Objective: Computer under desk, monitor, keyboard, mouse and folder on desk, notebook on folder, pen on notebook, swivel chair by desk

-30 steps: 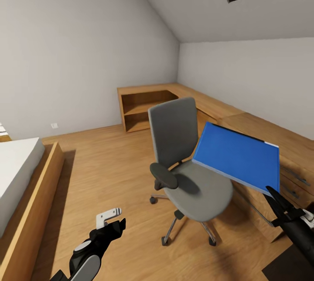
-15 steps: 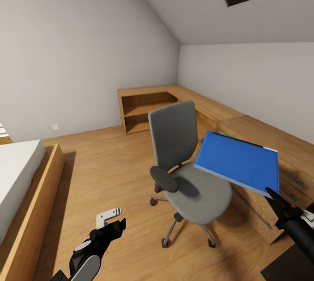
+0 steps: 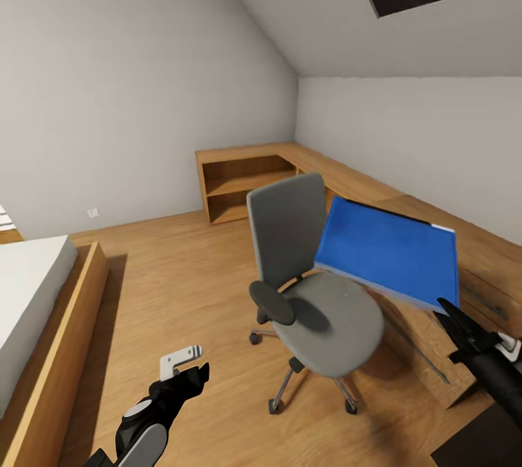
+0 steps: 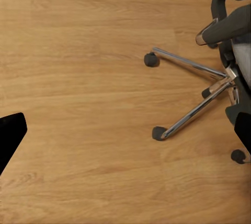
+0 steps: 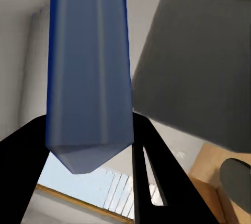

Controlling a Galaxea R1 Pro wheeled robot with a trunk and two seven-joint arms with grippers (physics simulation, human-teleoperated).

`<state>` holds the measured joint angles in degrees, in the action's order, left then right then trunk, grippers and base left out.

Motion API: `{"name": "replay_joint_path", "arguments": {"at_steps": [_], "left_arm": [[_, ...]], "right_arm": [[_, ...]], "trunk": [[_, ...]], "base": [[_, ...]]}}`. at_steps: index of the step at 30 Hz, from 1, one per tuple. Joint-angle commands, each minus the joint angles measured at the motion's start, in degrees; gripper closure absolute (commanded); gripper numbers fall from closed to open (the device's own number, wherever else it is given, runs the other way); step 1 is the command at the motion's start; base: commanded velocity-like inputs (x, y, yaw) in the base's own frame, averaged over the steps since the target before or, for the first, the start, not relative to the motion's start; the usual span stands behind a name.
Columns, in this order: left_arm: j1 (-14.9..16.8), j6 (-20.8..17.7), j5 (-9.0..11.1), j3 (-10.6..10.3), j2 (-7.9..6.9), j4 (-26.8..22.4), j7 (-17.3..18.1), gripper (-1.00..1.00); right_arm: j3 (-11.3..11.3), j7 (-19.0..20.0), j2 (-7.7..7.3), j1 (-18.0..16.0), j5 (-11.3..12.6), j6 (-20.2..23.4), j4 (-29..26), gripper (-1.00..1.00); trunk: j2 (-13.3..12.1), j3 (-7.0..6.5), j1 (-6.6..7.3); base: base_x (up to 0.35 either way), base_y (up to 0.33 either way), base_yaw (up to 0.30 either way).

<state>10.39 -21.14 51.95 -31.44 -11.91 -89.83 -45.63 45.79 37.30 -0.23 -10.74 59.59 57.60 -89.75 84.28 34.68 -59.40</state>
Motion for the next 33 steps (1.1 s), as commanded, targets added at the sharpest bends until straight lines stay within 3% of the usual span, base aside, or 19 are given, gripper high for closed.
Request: {"name": "replay_joint_path", "arguments": {"at_steps": [1,2,6,10,13,16,18,19,21,23,25,27,28,33], "left_arm": [[0.1,-0.1,0.3,-0.1,-0.08,-0.1,-0.4,-1.00],[0.1,-0.1,0.3,-0.1,-0.11,-0.1,-0.4,-1.00],[0.1,-0.1,0.3,-0.1,-0.13,-0.1,-0.4,-1.00],[0.1,-0.1,0.3,-0.1,-0.10,-0.1,-0.4,-1.00],[0.1,-0.1,0.3,-0.4,-0.06,-0.1,-0.4,-1.00],[0.1,-0.1,0.3,-0.6,-0.05,-0.1,-0.4,-1.00],[0.1,-0.1,0.3,-0.8,-0.05,0.0,-0.4,-1.00],[0.1,-0.1,0.3,-0.9,0.03,0.1,-0.4,-1.00],[0.1,-0.1,0.3,-0.9,0.04,0.2,-0.4,-1.00],[0.1,-0.1,0.3,-0.9,0.04,0.3,-0.4,-1.00],[0.1,-0.1,0.3,-0.9,0.04,0.3,-0.4,-1.00],[0.1,-0.1,0.3,-0.9,0.04,0.3,-0.4,-1.00],[0.1,-0.1,0.3,-0.9,0.04,0.3,-0.4,-1.00],[0.1,0.0,0.3,-0.9,0.04,0.3,-0.4,-1.00]], "right_arm": [[0.4,1.3,-0.14,0.2,0.4,0.4,0.1,1.00],[1.4,2.4,-0.29,0.5,1.5,0.8,0.1,1.00],[2.5,2.9,-0.44,0.7,2.0,0.5,0.2,1.00],[2.8,-2.8,-0.42,0.7,2.0,0.0,0.3,1.00],[2.9,-12.9,-0.57,0.7,2.2,-3.7,0.5,1.00],[2.8,-18.7,-0.71,0.7,2.3,-8.3,0.5,1.00],[2.7,-22.0,-1.03,0.7,2.3,-12.9,0.4,1.00],[2.6,-26.0,-1.77,0.6,2.2,-17.2,0.6,1.00],[2.6,-33.0,-2.48,0.4,2.5,-18.0,1.2,1.00],[2.6,-35.9,-2.64,0.4,3.0,-18.2,1.4,1.00],[2.7,-37.9,-2.61,0.4,5.8,-18.3,1.2,1.00],[2.7,-38.5,-2.78,0.4,11.2,-18.4,1.1,1.00],[2.7,-39.1,-3.32,0.4,15.8,-18.2,1.0,1.00],[2.8,-39.0,-3.31,0.4,16.6,-18.2,1.0,1.00]], "trunk": [[-0.4,-0.13,0.23],[-0.8,-0.31,0.45],[-2.4,-1.03,1.33],[-4.0,-1.75,2.20],[-5.2,-2.28,2.86],[-6.4,-2.82,3.52],[-7.2,-3.18,3.96],[-7.6,-3.36,4.18],[-8.4,-3.72,4.62],[-9.2,-4.08,5.06],[-10.0,-4.44,5.50],[-10.8,-4.80,5.94],[-11.2,-4.98,6.16],[-13.2,-5.87,7.26]], "base": [[0.000,0.000,0.000],[0.000,0.000,0.000],[0.000,0.000,0.000],[0.000,0.000,0.000],[0.000,0.000,0.000],[0.000,0.000,0.000],[0.000,0.000,0.000],[0.000,0.000,0.000],[0.000,0.000,0.000],[0.000,0.000,0.000],[0.000,0.000,0.000],[0.000,0.000,0.000],[0.000,0.000,0.000],[0.000,0.000,0.000]]}}
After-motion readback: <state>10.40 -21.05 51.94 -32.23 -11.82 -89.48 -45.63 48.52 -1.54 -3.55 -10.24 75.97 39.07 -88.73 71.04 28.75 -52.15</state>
